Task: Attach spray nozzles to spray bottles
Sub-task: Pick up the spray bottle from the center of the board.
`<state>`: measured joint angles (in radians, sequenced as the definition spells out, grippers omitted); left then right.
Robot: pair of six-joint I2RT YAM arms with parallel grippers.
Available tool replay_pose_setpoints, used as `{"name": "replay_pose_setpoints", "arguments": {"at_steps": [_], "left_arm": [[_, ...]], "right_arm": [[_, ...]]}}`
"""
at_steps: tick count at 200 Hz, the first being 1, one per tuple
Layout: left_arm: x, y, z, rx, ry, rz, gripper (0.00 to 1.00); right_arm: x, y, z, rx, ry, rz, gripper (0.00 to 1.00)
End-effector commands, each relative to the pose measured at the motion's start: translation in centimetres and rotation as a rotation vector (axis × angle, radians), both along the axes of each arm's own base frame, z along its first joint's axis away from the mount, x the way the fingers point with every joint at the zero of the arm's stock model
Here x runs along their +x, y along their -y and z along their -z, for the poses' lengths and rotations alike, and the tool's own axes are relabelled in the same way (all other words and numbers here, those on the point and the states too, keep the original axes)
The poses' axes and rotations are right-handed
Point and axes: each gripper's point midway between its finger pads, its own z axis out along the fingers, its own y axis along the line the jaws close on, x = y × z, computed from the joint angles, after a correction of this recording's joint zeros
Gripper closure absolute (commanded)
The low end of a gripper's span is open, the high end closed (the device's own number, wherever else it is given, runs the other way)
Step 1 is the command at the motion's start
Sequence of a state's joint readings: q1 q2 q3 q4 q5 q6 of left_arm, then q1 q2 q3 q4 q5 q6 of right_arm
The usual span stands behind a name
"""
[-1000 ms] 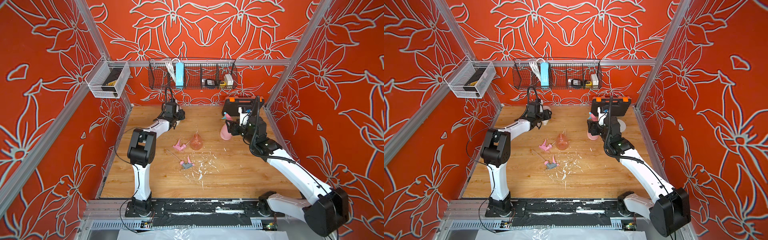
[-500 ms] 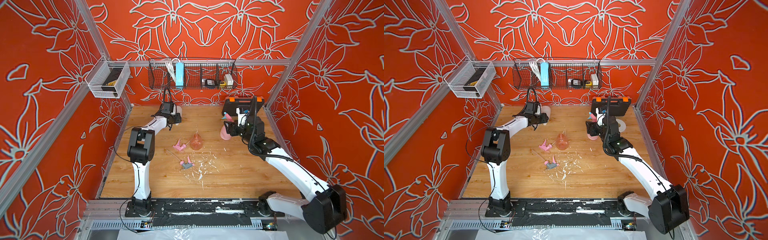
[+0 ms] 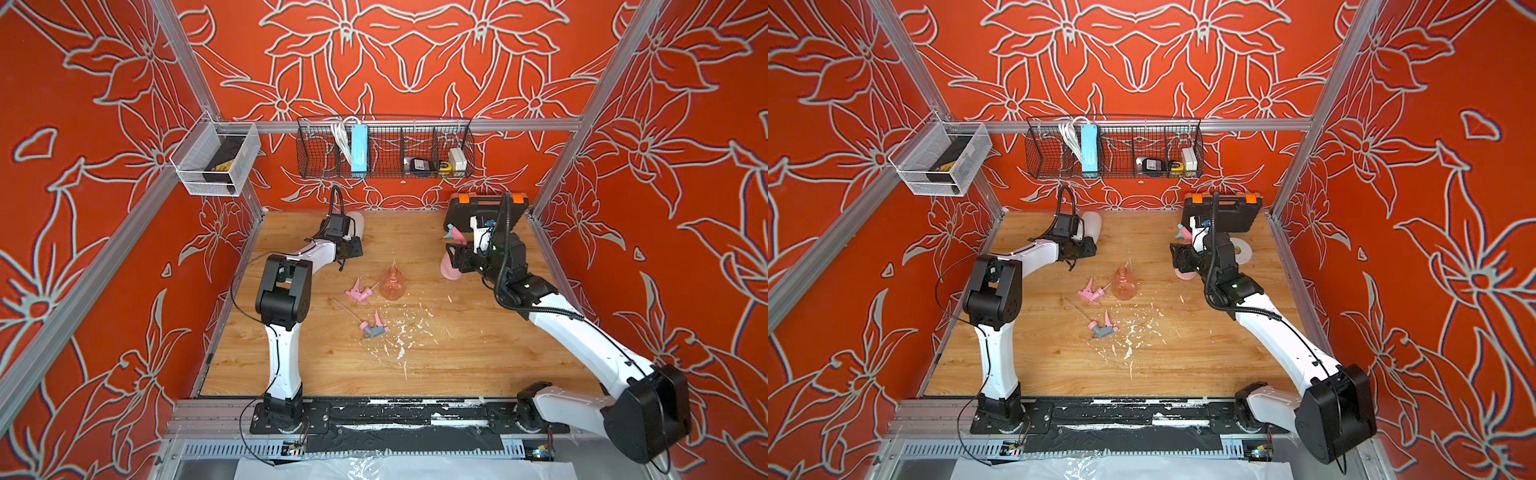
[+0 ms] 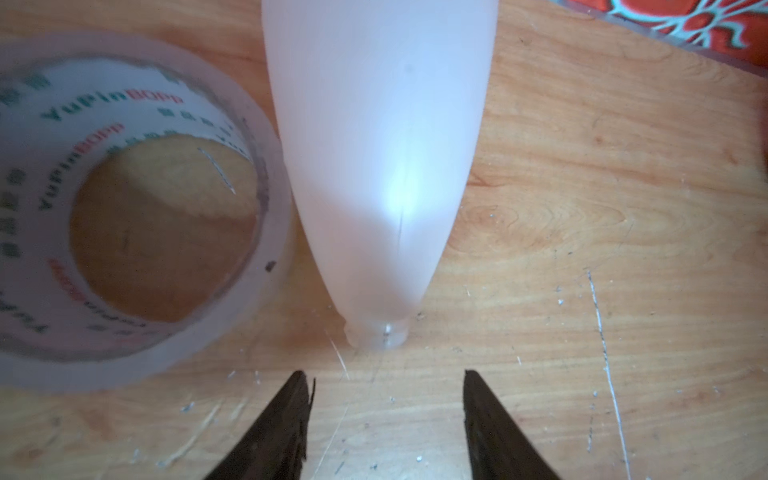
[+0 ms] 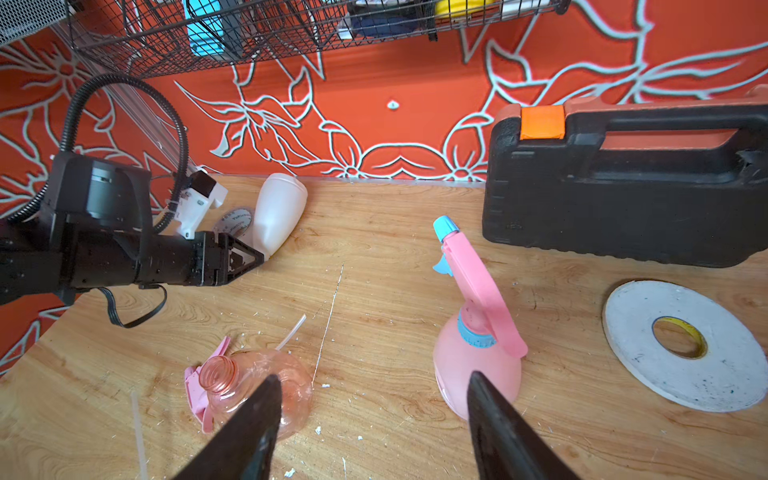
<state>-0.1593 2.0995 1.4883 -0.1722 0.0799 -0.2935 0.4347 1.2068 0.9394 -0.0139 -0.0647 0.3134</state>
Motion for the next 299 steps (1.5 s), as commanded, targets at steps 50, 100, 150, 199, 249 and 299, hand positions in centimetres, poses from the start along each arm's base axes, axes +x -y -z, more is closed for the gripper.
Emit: {"name": "replay_pose_setpoints", "arguments": {"at_steps": [50,100,150,199,249,299], "left_arm": [[2.0,0.4,-1.7,-0.039,0.072,-0.049,0.50],[1.9,0.6,-0.8,-0.031,0.054,-0.050,0.51],[1.6,0.6,0.0,0.020,0.052,-0.066,0.45],[2.0,0.6,0.9,0.020,0.042,-0.077,0.51],[2.0,0.0,1.3,0.044,0.047,-0.106,0.50],[2.6,0.4,1.8,0.014,0.039,-0.108,0.50]], "right_arm": [[0.1,-0.2,-0.1,0.010,0.010,-0.007,0.29],[0.2,-0.4,-0.1,0.013,0.009,-0.014,0.29],[0.3,-0.6,0.0,0.015,0.008,-0.018,0.29],[0.4,-0.6,0.1,0.013,0.004,-0.017,0.29],[0.4,-0.7,0.2,0.013,0.003,-0.021,0.29],[0.4,-0.7,0.5,0.012,-0.003,-0.025,0.29]]}}
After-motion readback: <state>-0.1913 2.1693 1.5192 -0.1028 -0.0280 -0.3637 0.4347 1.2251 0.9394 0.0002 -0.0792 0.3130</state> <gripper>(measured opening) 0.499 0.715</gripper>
